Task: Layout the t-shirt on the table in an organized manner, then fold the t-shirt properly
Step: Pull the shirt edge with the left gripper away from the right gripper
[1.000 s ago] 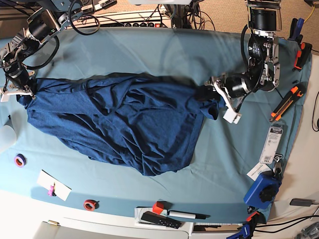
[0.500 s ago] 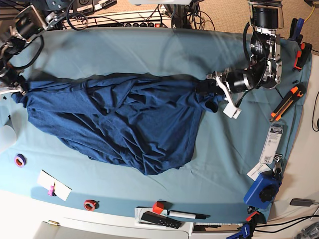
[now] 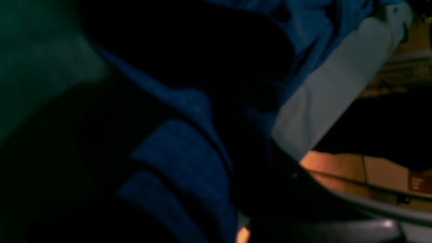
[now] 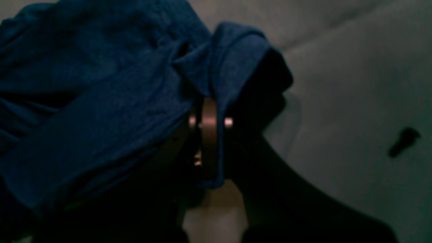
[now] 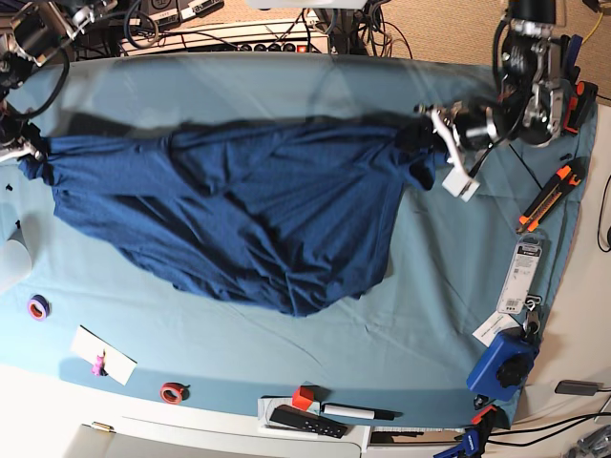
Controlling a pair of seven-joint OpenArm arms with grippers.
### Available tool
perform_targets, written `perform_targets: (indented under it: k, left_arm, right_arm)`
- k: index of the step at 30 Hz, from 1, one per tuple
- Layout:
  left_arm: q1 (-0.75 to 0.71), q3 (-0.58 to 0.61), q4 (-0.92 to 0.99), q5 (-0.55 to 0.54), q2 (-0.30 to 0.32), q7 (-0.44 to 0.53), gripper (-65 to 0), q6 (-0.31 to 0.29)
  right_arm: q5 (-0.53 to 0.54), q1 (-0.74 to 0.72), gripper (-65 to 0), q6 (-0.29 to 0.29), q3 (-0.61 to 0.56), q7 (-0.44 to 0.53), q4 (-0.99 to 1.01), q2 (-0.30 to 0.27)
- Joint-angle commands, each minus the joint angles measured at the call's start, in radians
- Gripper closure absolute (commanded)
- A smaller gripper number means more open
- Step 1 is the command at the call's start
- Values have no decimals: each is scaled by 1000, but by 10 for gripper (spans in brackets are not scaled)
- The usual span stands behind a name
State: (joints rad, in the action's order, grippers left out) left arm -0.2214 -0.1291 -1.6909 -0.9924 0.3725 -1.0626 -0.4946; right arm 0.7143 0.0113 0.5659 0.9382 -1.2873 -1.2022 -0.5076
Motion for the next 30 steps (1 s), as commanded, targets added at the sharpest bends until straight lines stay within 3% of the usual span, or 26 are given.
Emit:
perform_targets:
  k: [1, 16, 30]
  left_arm:
    - [-3, -5, -29, -15, 17, 8, 0, -4]
    - [-150, -5, -66, -14, 21, 7, 0, -5]
    - [-153, -21, -66, -14, 60, 5, 0, -5]
  right_arm:
    - [24, 1, 0, 0, 6, 14, -14, -42]
    - [80, 111, 0, 10, 11, -34, -15, -58]
    - [108, 164, 0, 39, 128, -56, -15, -58]
